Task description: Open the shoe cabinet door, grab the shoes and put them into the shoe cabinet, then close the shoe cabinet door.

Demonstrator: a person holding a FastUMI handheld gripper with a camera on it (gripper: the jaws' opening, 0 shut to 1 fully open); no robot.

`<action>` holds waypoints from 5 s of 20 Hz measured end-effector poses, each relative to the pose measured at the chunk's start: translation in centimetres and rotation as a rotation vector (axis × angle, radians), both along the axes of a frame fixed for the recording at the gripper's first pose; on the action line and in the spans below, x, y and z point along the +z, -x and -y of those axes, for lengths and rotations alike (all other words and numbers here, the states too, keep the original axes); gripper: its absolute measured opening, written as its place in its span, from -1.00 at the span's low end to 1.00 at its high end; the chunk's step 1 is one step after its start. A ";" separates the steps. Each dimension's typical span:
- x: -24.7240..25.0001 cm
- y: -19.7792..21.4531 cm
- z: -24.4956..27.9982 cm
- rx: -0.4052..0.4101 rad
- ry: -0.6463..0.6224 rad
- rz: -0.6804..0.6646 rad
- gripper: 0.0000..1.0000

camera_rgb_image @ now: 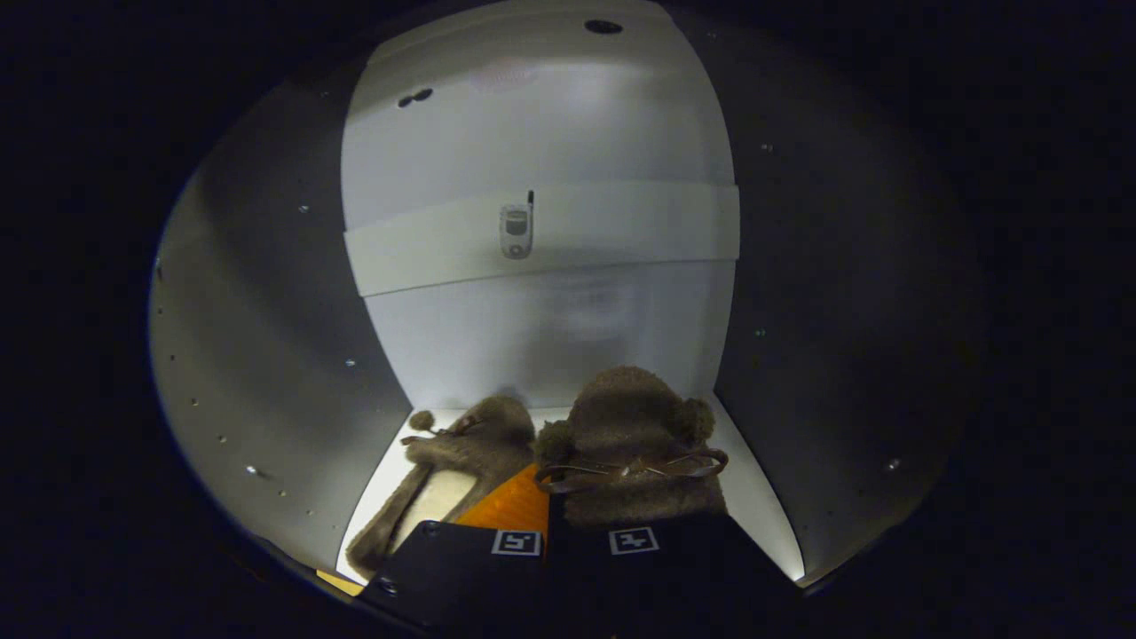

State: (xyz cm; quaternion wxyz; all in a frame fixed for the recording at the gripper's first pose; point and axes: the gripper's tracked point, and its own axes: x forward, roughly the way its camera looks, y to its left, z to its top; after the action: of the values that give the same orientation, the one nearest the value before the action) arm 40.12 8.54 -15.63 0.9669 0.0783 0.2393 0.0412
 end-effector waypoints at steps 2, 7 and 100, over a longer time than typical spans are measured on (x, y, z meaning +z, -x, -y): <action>-1.4 -0.9 0.0 -0.004 0.019 -0.033 -0.74; -3.2 -1.5 -0.2 -0.008 0.008 -0.090 -0.69; 17.9 33.1 6.9 0.031 -0.040 0.447 0.96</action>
State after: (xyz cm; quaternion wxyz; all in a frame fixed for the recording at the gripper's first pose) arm 7.04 1.65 2.28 0.9934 0.0825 0.0195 0.0769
